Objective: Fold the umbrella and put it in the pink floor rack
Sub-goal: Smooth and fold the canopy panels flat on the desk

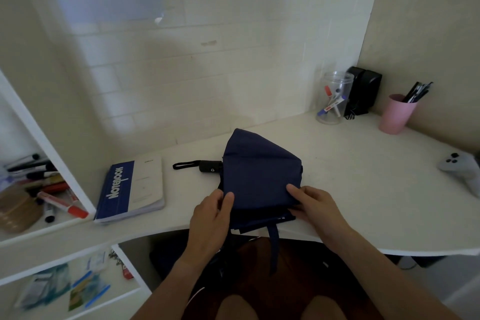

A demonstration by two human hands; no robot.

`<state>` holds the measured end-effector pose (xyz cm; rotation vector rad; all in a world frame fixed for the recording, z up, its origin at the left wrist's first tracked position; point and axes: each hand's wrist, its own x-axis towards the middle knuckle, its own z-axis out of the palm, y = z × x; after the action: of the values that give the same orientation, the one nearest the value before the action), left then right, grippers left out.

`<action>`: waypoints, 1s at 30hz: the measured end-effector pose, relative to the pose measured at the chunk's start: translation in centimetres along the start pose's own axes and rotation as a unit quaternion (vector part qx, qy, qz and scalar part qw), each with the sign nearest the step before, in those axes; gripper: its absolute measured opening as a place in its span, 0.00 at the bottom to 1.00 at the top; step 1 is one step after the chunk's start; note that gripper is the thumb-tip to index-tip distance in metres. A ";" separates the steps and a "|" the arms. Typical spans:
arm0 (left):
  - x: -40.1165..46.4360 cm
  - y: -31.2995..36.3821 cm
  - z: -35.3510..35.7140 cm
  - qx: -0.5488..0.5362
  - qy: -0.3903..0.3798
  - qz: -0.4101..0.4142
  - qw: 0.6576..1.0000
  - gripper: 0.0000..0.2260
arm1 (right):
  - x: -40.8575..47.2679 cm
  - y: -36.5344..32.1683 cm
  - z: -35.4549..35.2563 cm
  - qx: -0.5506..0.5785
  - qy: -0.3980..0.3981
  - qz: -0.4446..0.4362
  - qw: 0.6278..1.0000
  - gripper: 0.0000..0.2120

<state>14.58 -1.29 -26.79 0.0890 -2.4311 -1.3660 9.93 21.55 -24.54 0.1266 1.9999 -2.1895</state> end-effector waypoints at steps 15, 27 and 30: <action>-0.4 -1.2 0.8 0.125 0.071 0.044 0.989 0.18 | -1.3 1.3 0.5 -0.246 0.152 -0.128 0.949 0.12; 0.6 -1.8 0.2 0.273 -0.017 0.244 0.930 0.26 | -0.8 0.0 0.6 -0.560 0.089 -0.233 0.790 0.17; 2.2 -1.1 0.0 0.328 -0.174 0.297 0.880 0.29 | 0.1 -0.3 1.5 -0.591 -0.023 -0.351 0.726 0.24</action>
<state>12.34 -2.37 -27.11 -0.7342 -2.7555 -0.2790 9.90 20.09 -24.15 -0.9525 3.2645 -0.5866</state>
